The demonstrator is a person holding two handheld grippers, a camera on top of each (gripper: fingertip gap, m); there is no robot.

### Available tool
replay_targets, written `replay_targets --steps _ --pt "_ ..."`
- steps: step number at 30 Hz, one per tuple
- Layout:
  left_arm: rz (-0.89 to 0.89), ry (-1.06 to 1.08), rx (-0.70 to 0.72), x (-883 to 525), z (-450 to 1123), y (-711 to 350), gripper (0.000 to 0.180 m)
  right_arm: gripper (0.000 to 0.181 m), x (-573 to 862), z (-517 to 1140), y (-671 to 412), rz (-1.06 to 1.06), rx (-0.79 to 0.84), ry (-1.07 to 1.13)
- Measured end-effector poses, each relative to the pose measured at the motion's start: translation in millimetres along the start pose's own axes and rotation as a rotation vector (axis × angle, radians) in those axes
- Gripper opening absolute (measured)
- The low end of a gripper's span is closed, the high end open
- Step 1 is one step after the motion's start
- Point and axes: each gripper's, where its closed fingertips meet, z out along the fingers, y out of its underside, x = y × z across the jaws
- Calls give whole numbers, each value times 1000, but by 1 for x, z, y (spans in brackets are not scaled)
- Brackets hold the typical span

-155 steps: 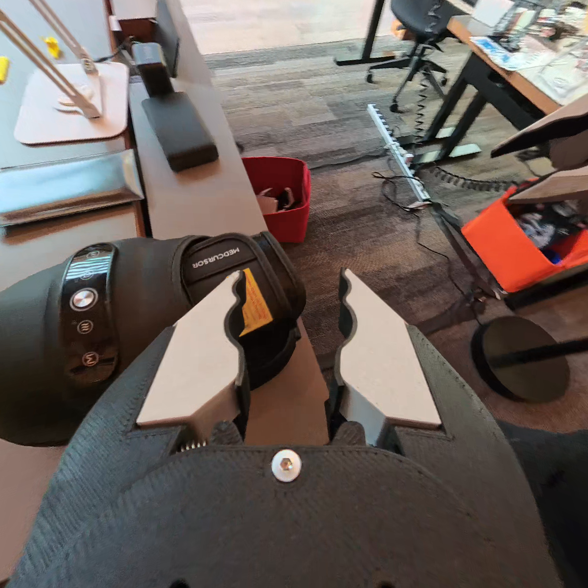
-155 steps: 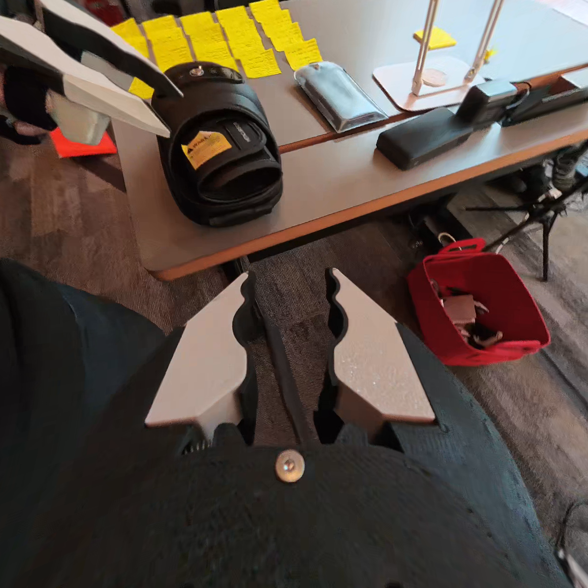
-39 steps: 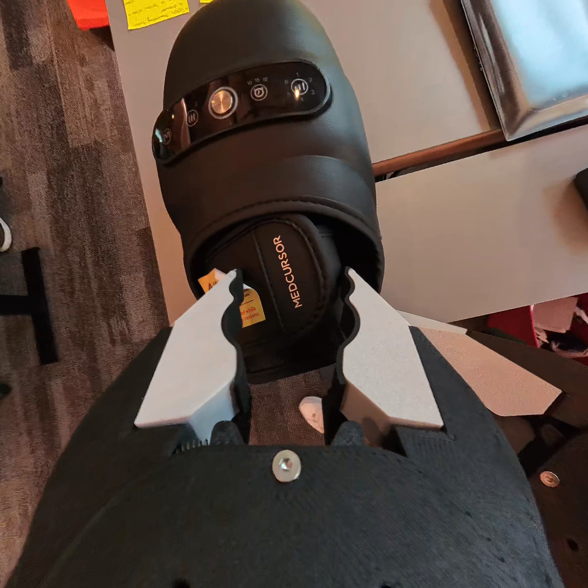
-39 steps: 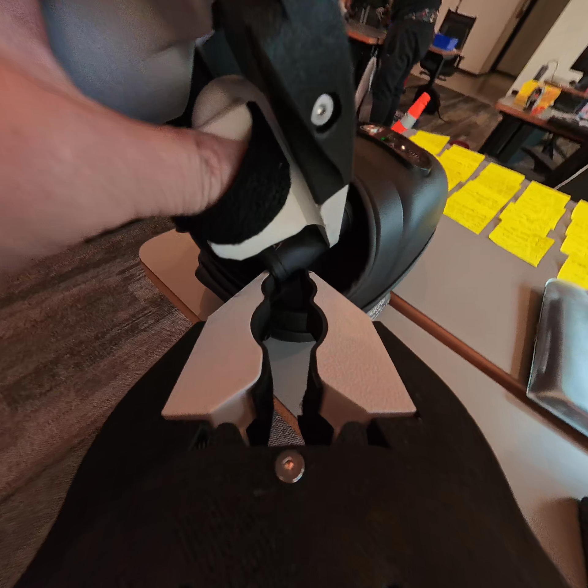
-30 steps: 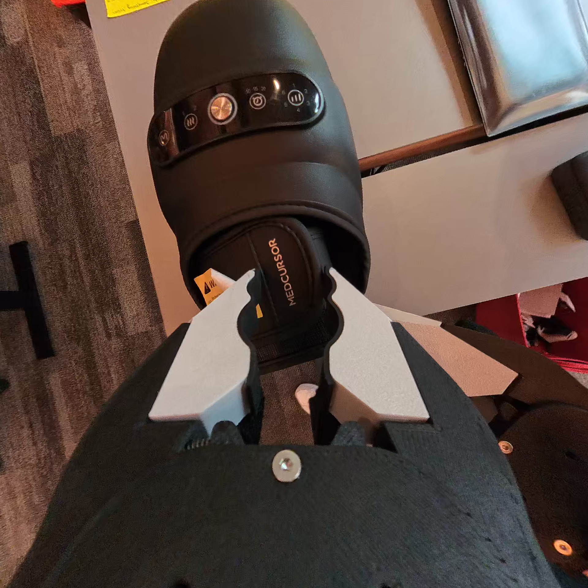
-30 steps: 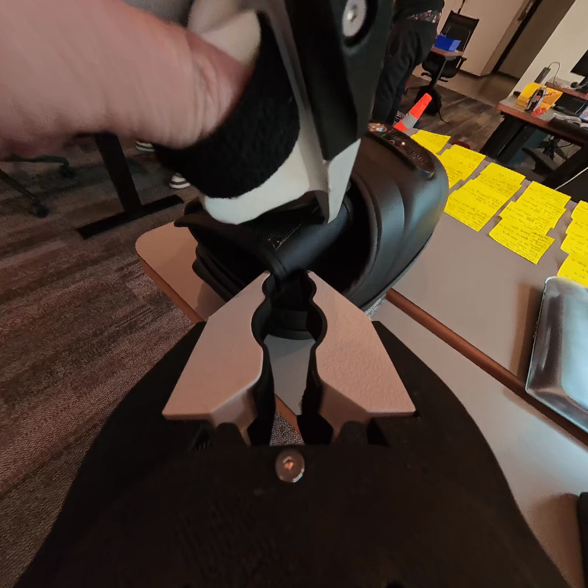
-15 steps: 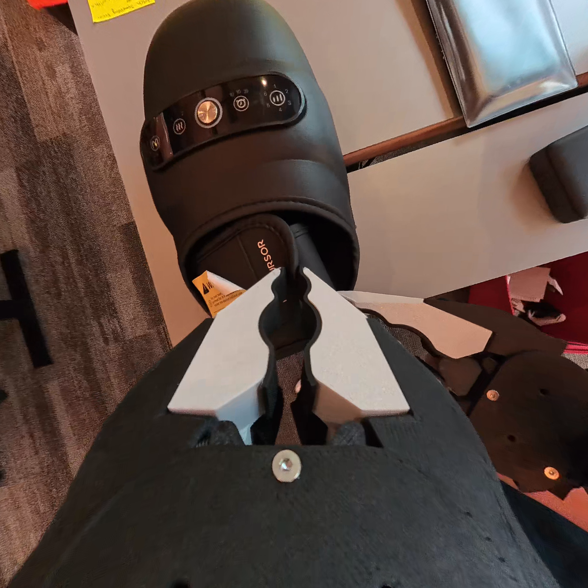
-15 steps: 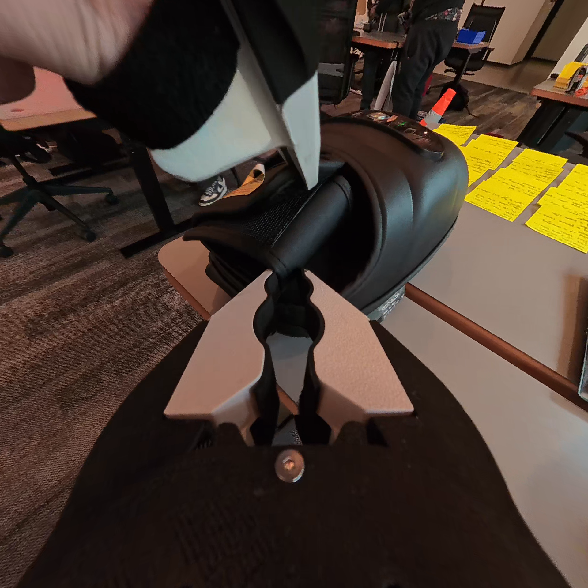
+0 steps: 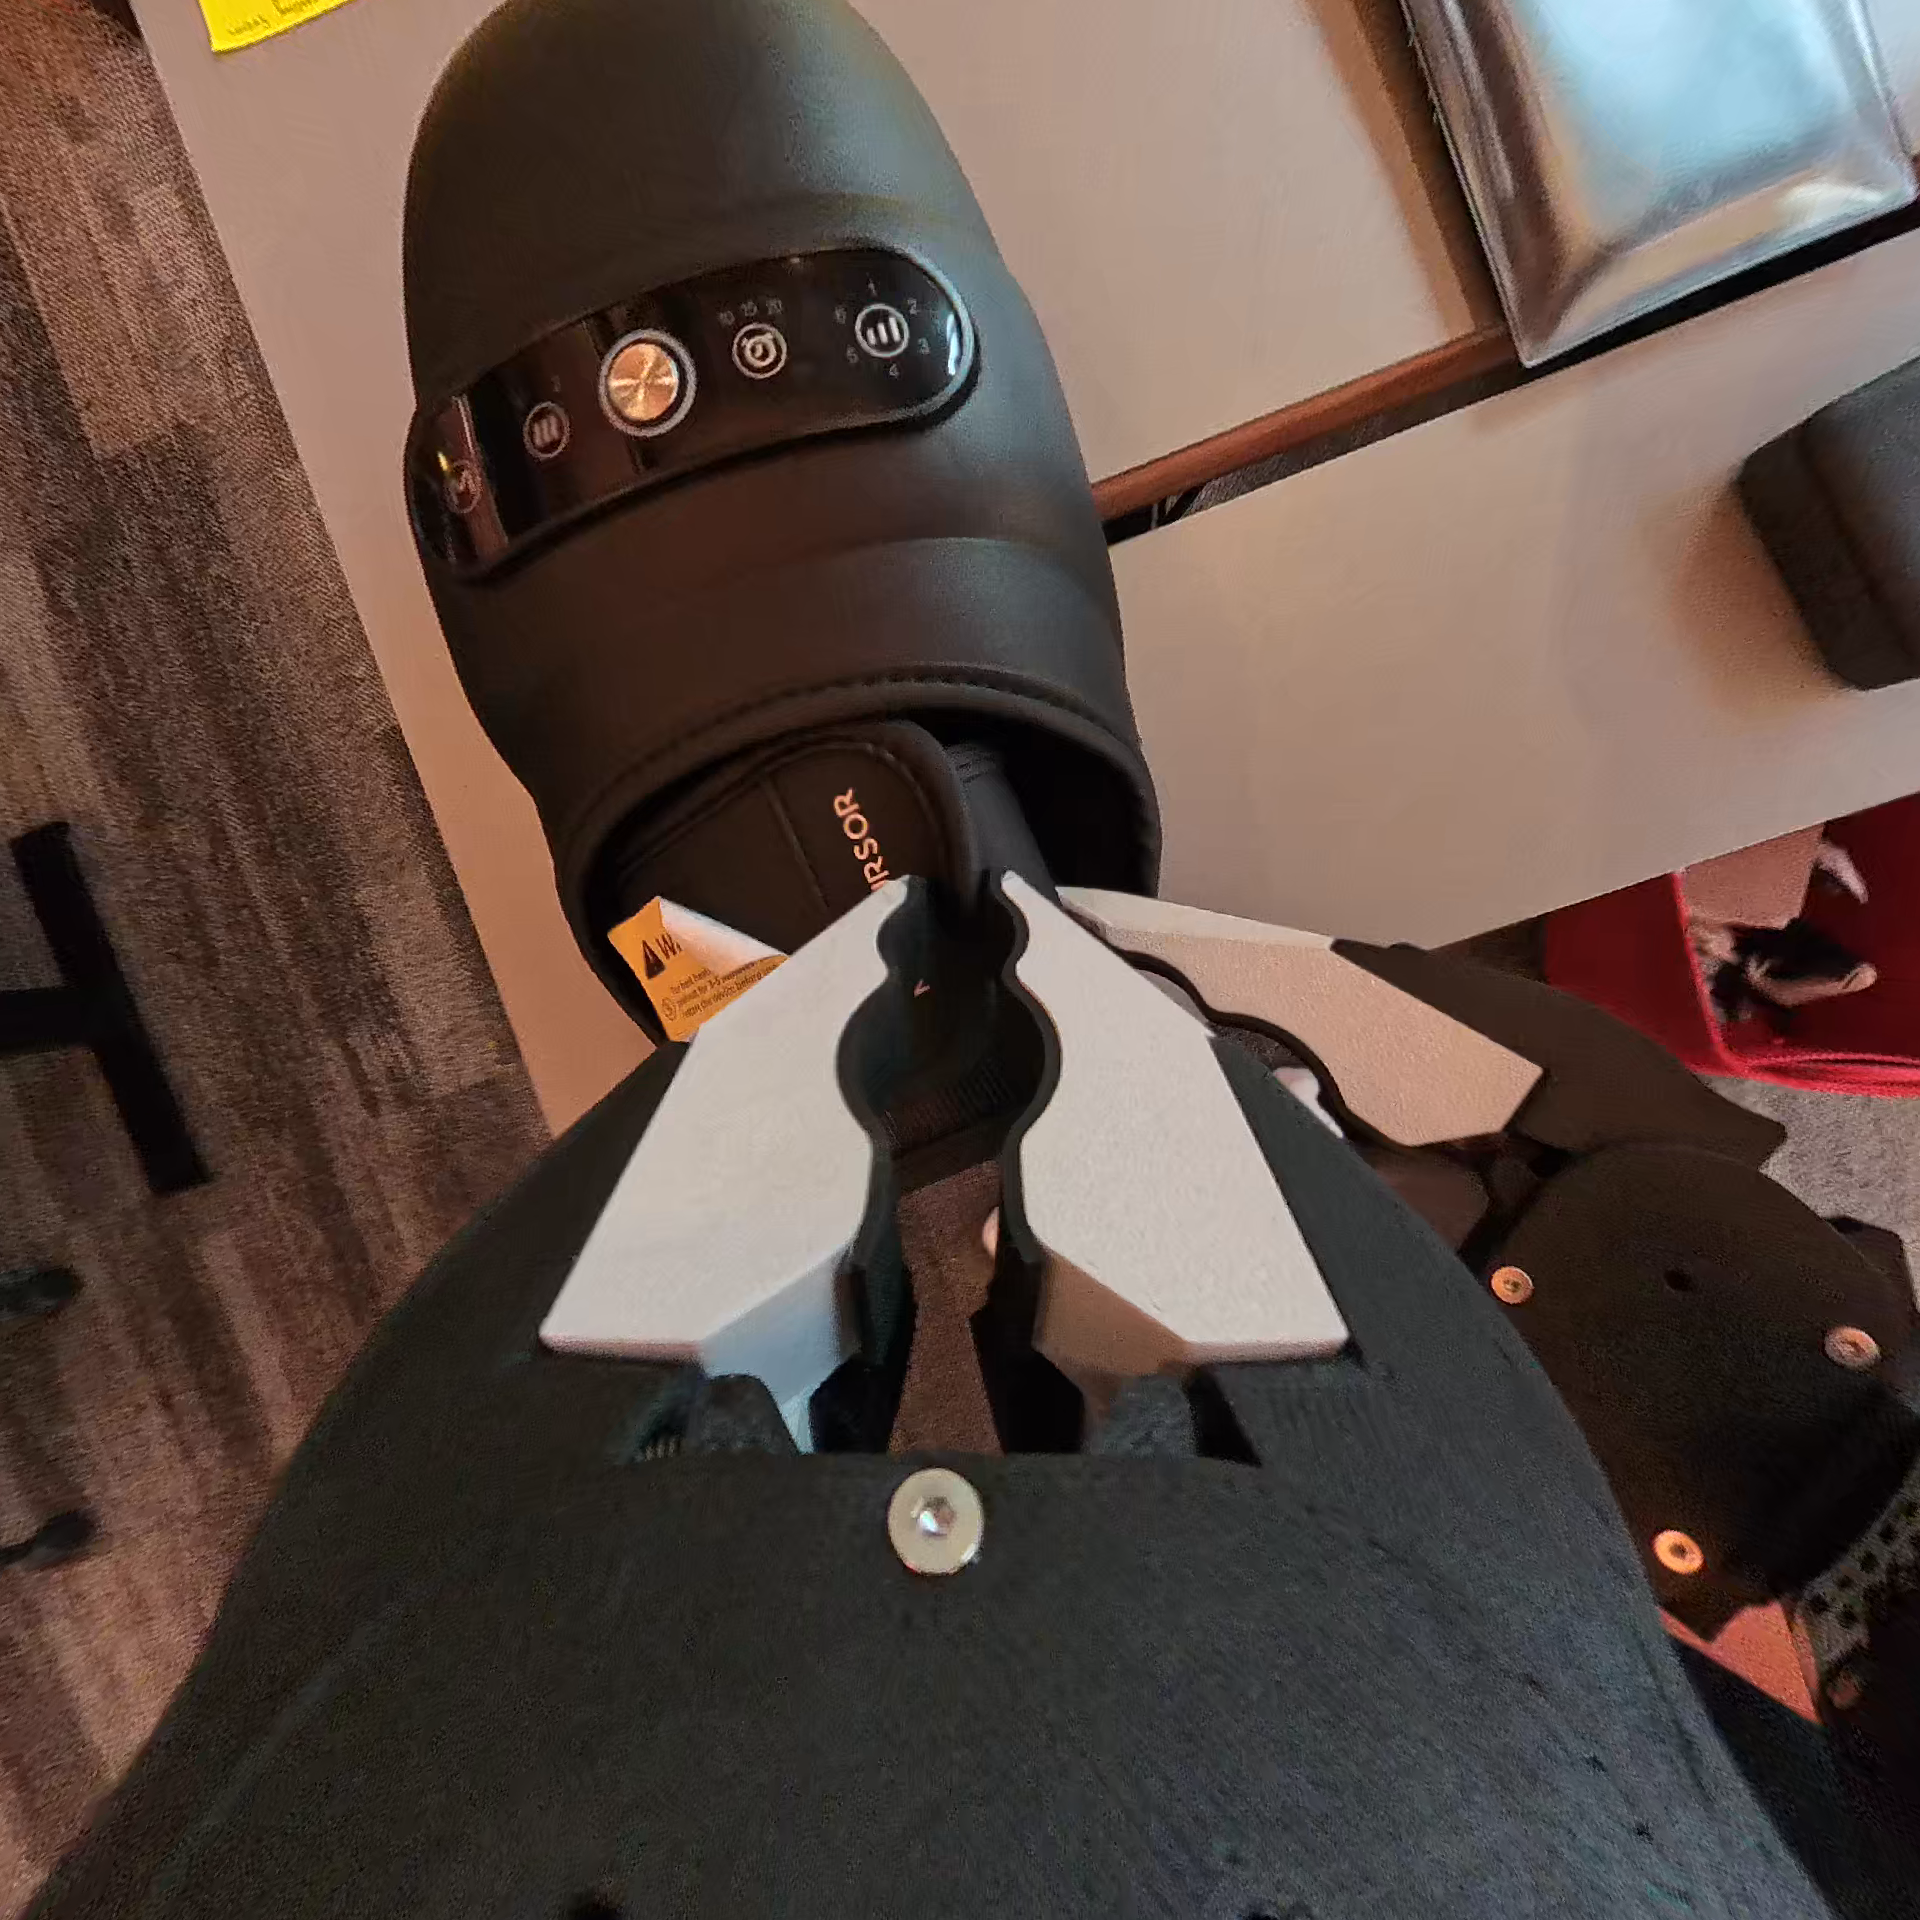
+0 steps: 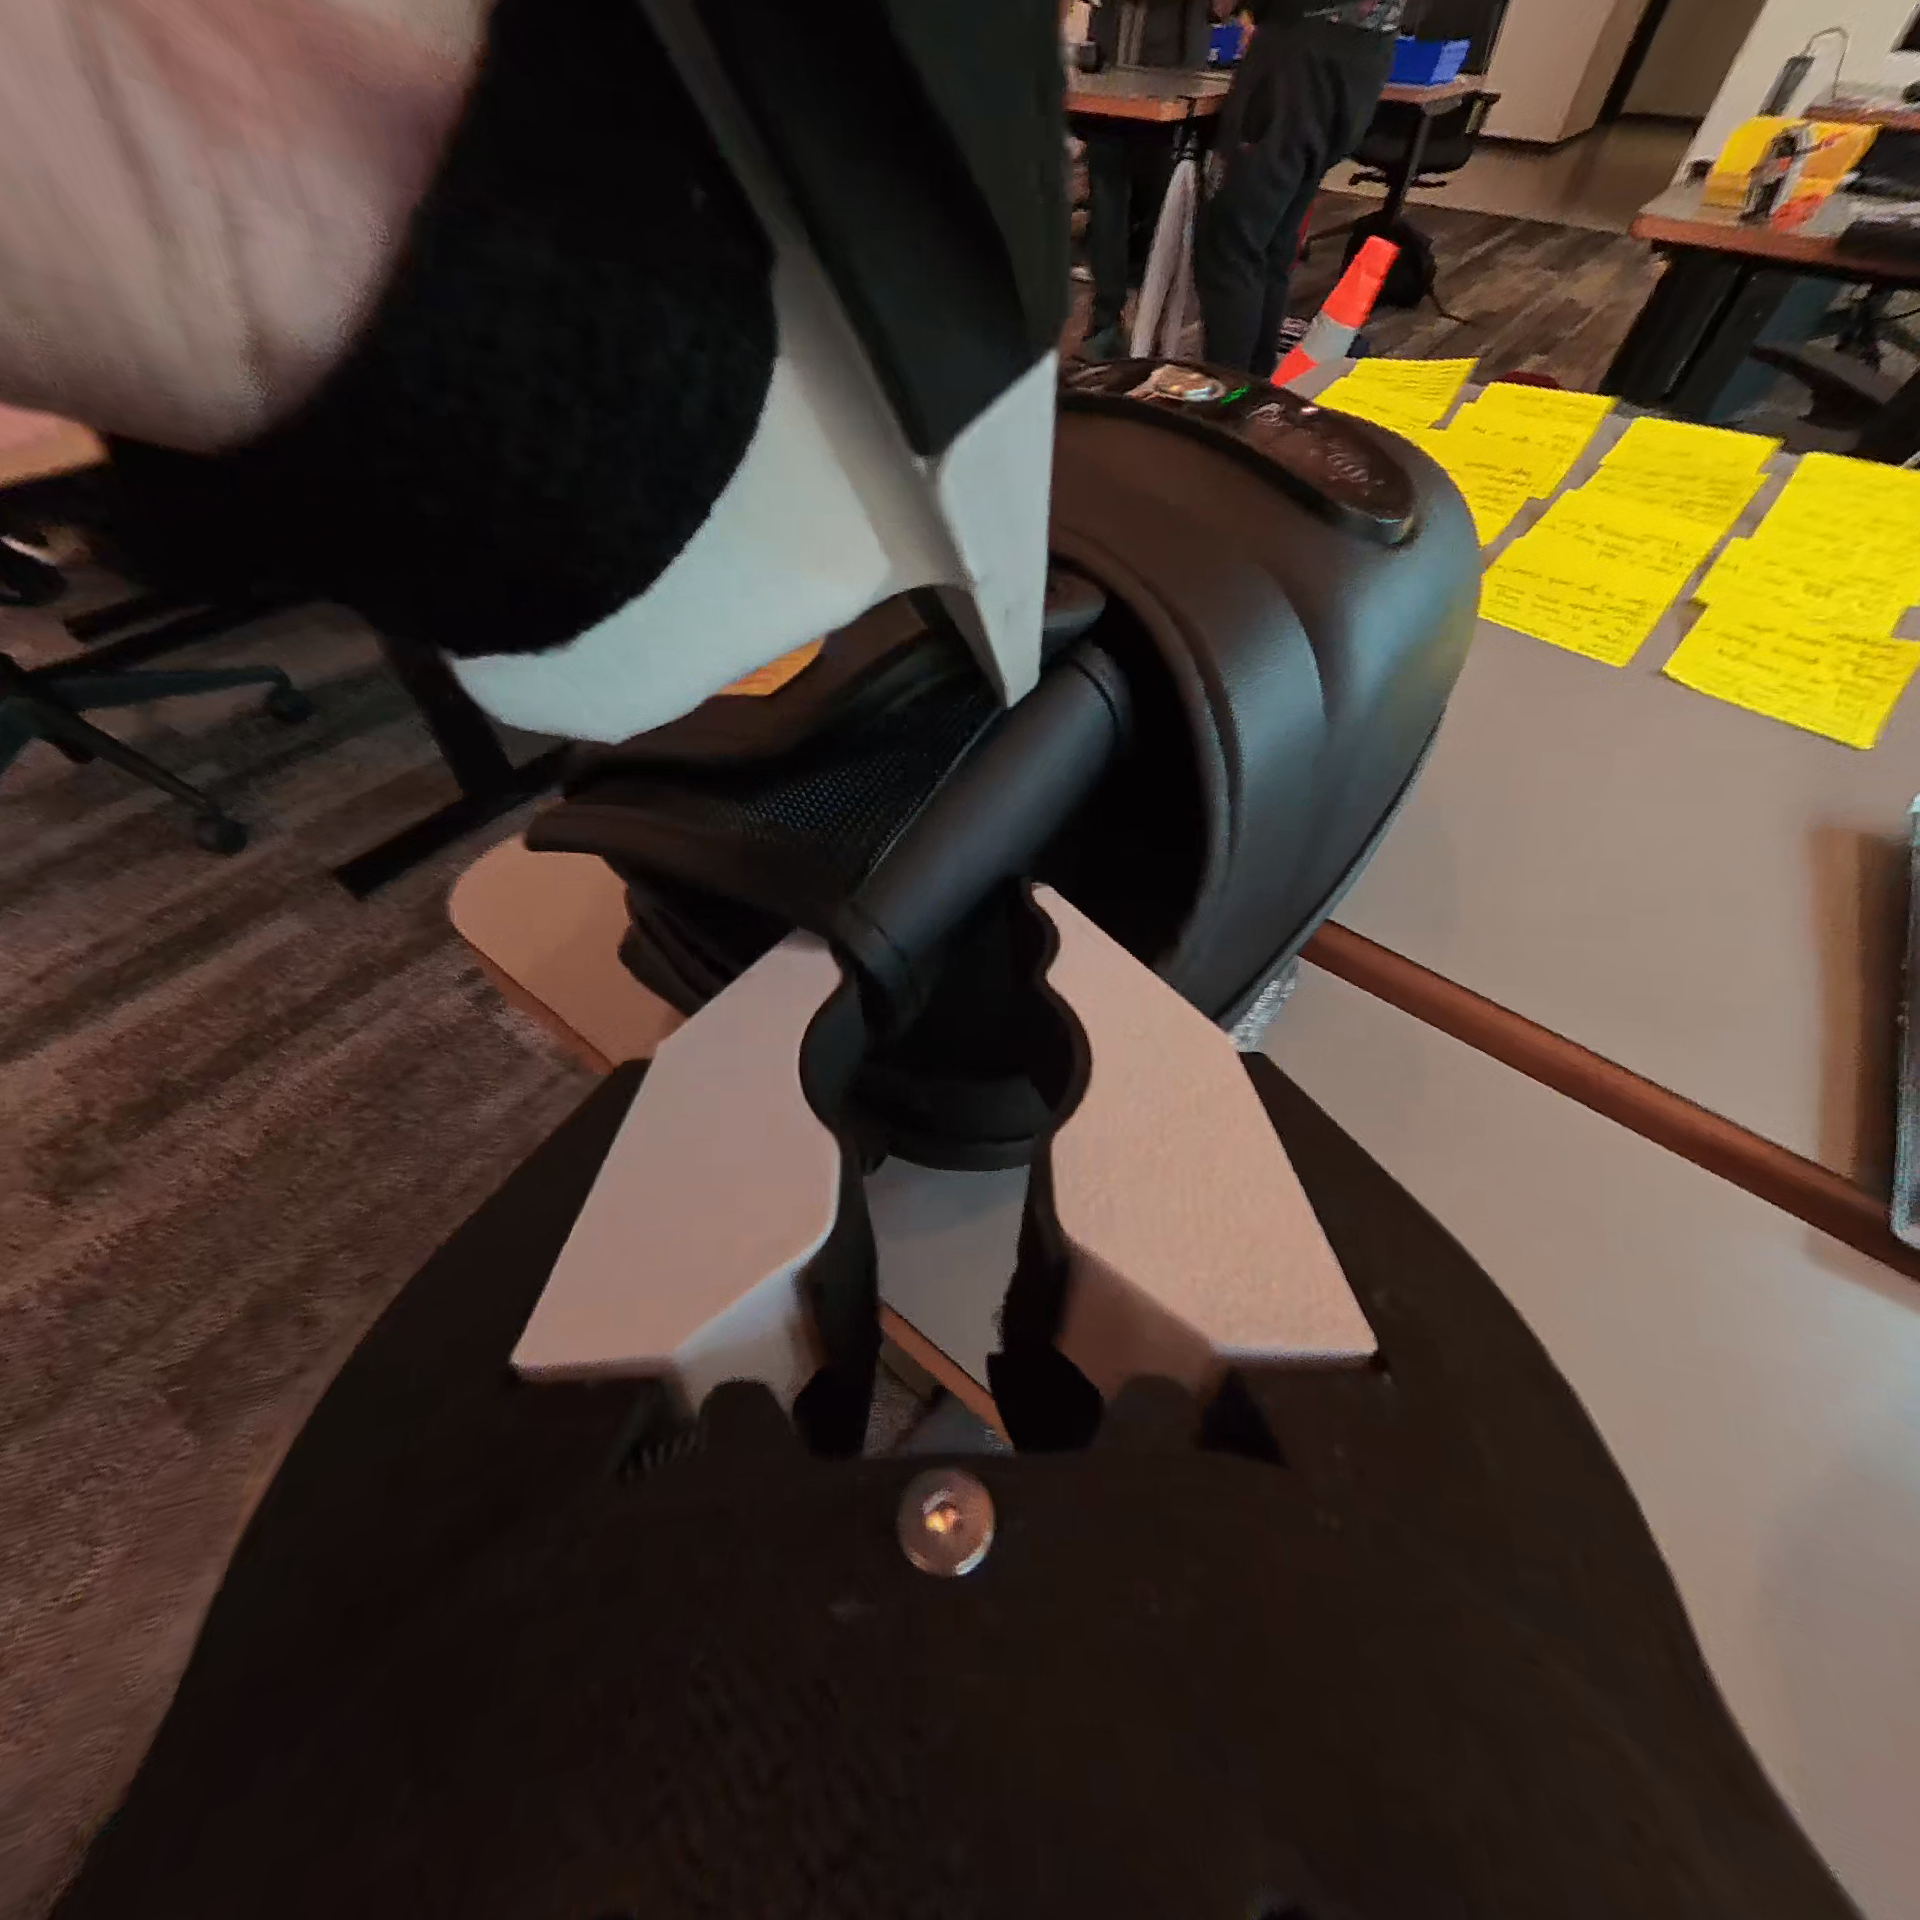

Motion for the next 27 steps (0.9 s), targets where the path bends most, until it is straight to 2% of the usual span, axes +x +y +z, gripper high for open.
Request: replay_targets --steps 3,5,7,12,22,25,27 --pt "103 -67 -48 3 6 -4 16 17 6 0 2 19 -19 19" --pt "234 -146 -82 4 11 -3 19 15 7 -1 3 32 -37 32" --pt "332 -194 -60 6 12 -4 23 14 8 -1 5 36 -43 41" --pt "227 -101 -38 5 10 -6 6 12 11 0 6 70 -30 25" --pt "108 10 74 -8 -20 -2 4 5 7 1 2 146 10 -20" --pt "34 13 160 -25 -41 -5 4 5 17 1 15 280 -12 -25" --pt "-23 48 178 -38 -52 2 4 6 16 1 14 283 0 -48"
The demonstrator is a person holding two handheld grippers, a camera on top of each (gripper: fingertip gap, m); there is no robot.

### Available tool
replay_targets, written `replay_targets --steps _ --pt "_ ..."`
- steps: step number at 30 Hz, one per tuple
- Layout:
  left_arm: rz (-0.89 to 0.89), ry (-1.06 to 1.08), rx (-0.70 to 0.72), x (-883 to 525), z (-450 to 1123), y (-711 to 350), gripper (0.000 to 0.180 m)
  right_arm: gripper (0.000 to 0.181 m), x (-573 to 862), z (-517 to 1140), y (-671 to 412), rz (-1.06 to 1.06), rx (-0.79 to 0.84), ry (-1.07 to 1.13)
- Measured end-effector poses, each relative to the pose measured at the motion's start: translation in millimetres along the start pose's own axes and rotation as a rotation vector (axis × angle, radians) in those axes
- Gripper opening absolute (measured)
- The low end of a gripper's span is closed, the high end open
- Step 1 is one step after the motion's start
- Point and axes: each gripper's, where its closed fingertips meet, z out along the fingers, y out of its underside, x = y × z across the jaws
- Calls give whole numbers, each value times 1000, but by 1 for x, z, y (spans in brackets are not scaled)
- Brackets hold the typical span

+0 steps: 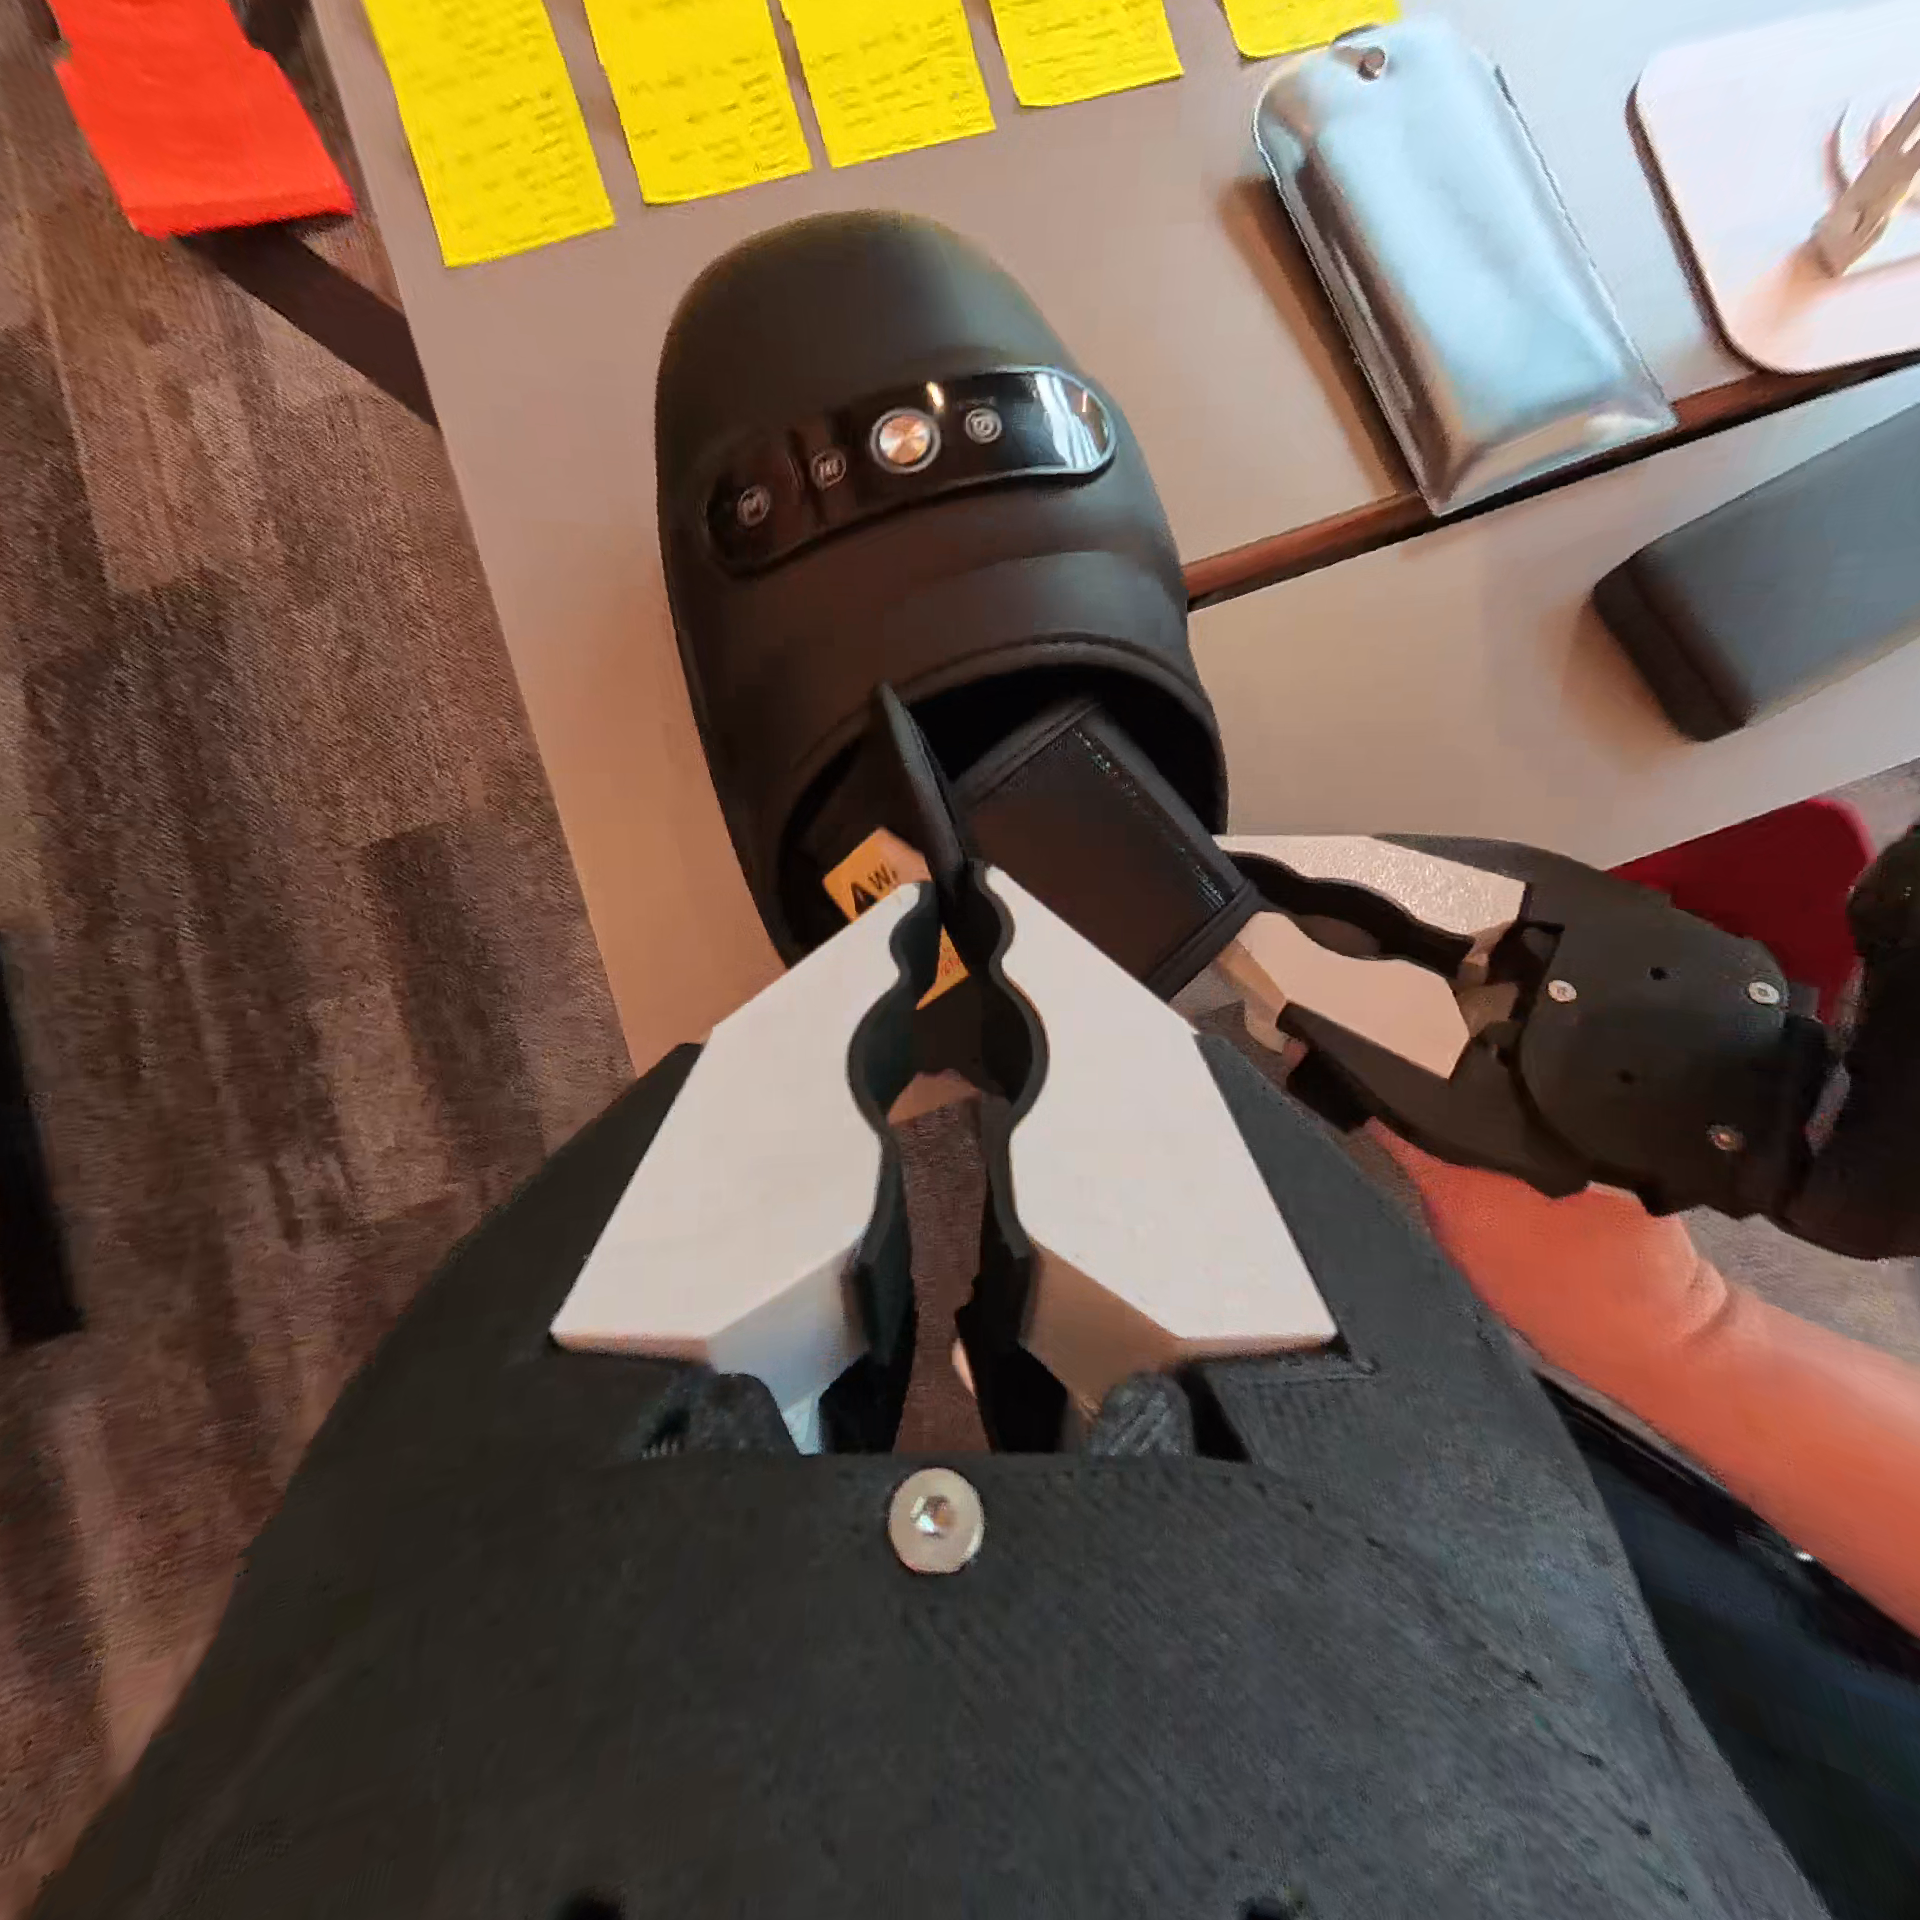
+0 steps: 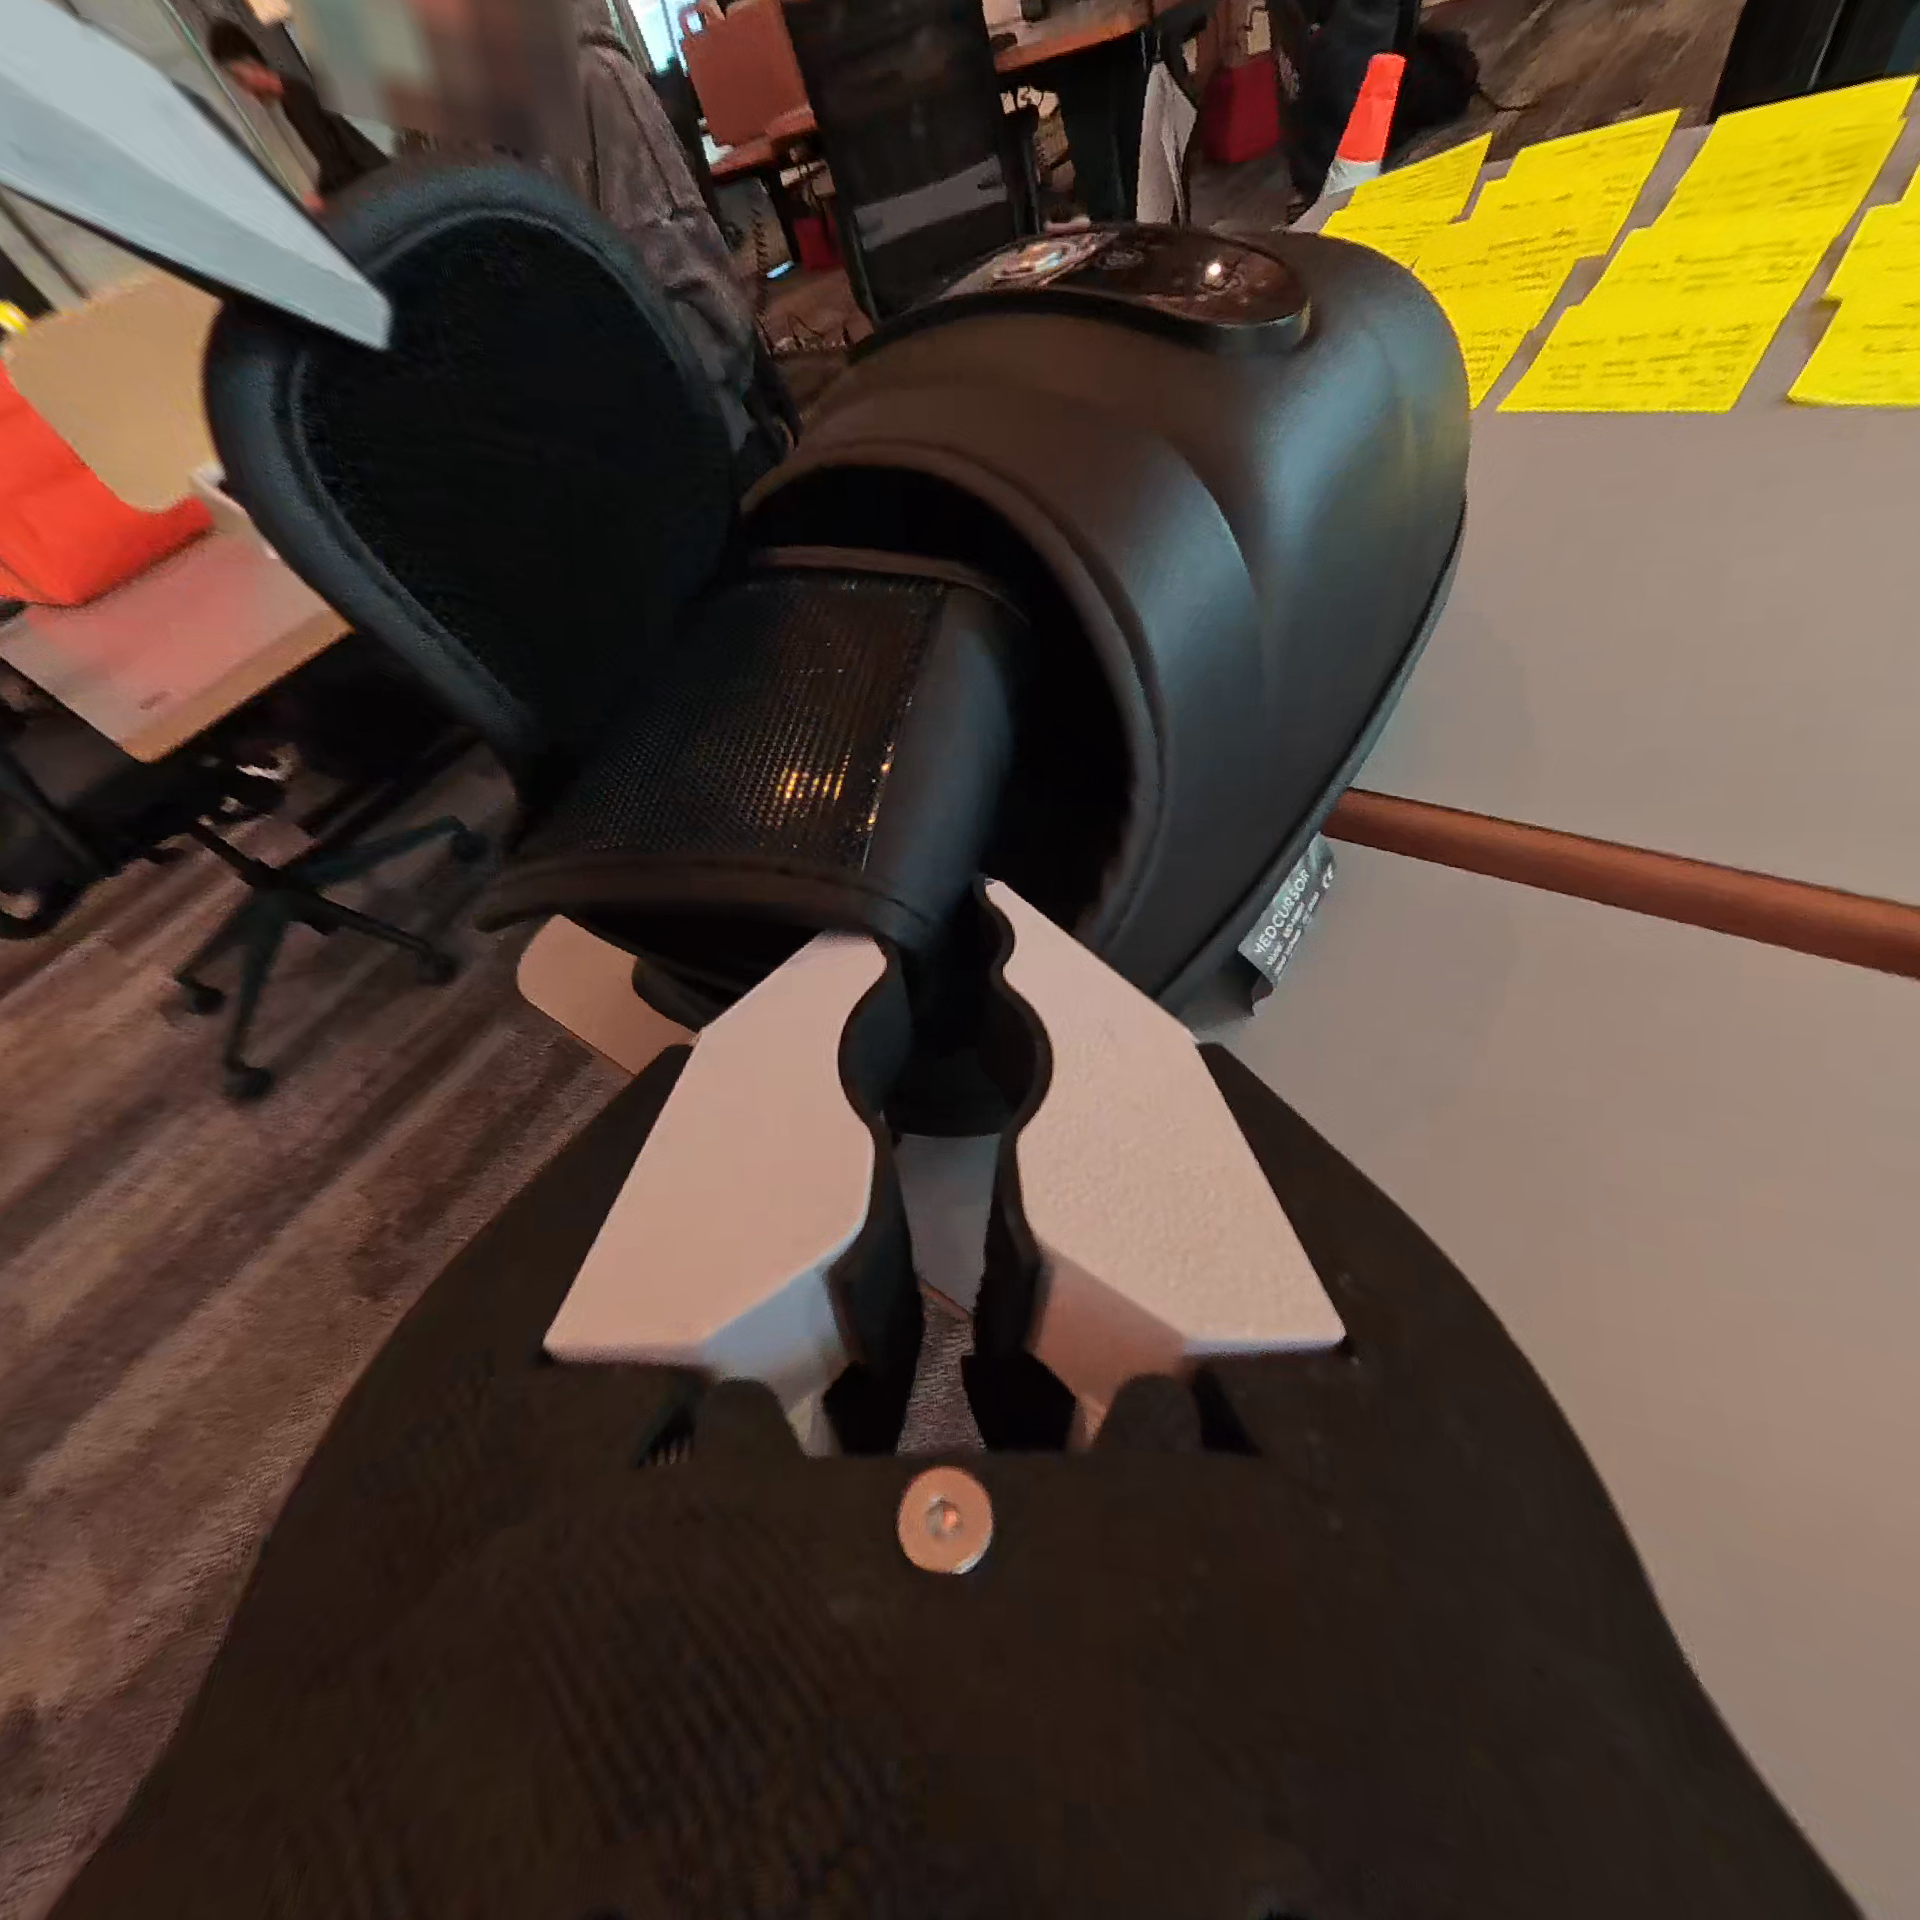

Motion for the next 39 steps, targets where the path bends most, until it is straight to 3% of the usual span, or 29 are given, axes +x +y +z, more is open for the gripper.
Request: replay_targets --steps 6,8,11,15,18,27,39 --pt "-145 106 78 -15 -13 19 4 9 -12 -5 4 -175 -52 75" --pt "-172 168 94 -15 -13 20 4 29 -8 -12 -1 -292 -51 188" --pt "-175 274 104 -9 -11 15 4 48 -21 -23 -16 -637 -15 303" --pt "-150 381 100 -8 -12 14 4 38 -70 -9 -15 -1129 -11 255" --pt "-158 462 100 -11 -12 14 4 30 -78 5 -14 -1312 -88 269" --pt "-161 638 34 -18 -13 15 4 26 -86 15 -14 -1466 -263 320" --pt "-190 650 36 -63 -15 27 4 14 -83 5 -34 -1005 -154 260"
